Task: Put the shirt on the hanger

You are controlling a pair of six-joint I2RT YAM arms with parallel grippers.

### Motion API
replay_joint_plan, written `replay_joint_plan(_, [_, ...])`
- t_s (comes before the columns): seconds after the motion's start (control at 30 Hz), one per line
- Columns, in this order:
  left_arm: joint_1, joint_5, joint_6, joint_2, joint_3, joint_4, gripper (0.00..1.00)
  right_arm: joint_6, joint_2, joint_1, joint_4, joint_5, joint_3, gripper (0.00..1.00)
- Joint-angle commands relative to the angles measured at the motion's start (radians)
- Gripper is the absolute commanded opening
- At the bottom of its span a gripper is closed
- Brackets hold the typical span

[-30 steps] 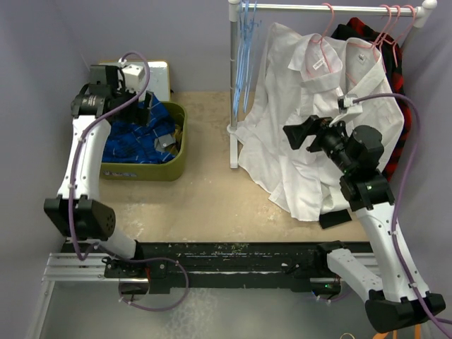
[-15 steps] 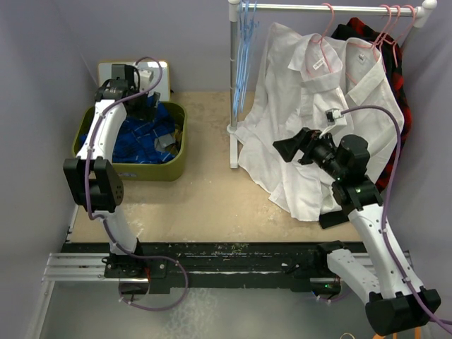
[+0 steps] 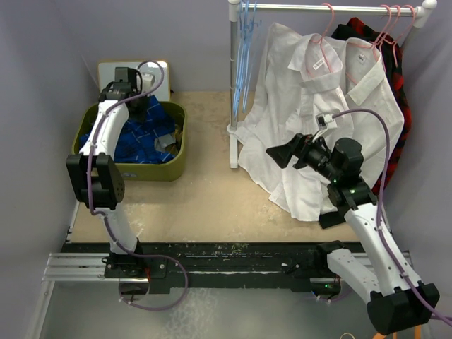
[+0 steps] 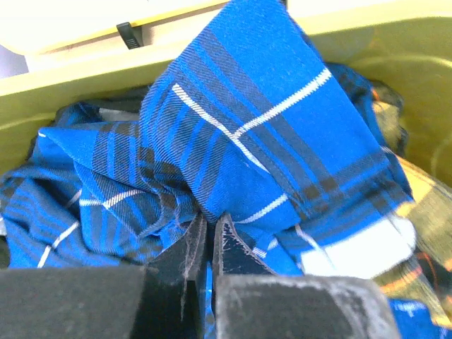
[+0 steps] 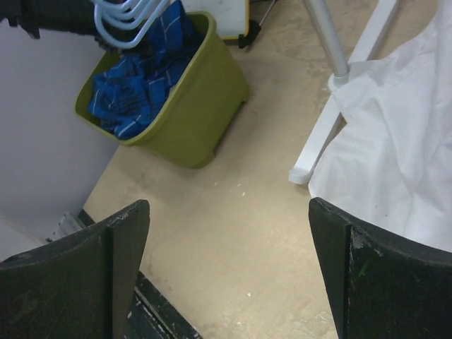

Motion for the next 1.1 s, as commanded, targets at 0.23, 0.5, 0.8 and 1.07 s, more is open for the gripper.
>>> replay_joint_plan(0.23, [0.006,0.363,-0.006,-0.529,0.031,-0.086,0.0,-0.181,-0.005,0.282,0.235,0.022,-0.07,0.94])
replay_joint_plan(0.5, [0.005,0.563,0.018,-0.598,0.227,-0.248,0.01,-0.341,0.032,0.62,0.53,0.348,-0.059,1.0])
replay_joint_plan(0.8, [0.005,0.604,0.01,-0.584,0.392,-0.33,0.03,-0.632,0.444,0.789,0.696,0.474,0.236,1.0])
replay_joint_plan(1.07, [0.005,0.642,0.047,-0.62,0.42,-0.393,0.05,-0.767,0.722,0.788,0.661,0.371,0.54,1.0])
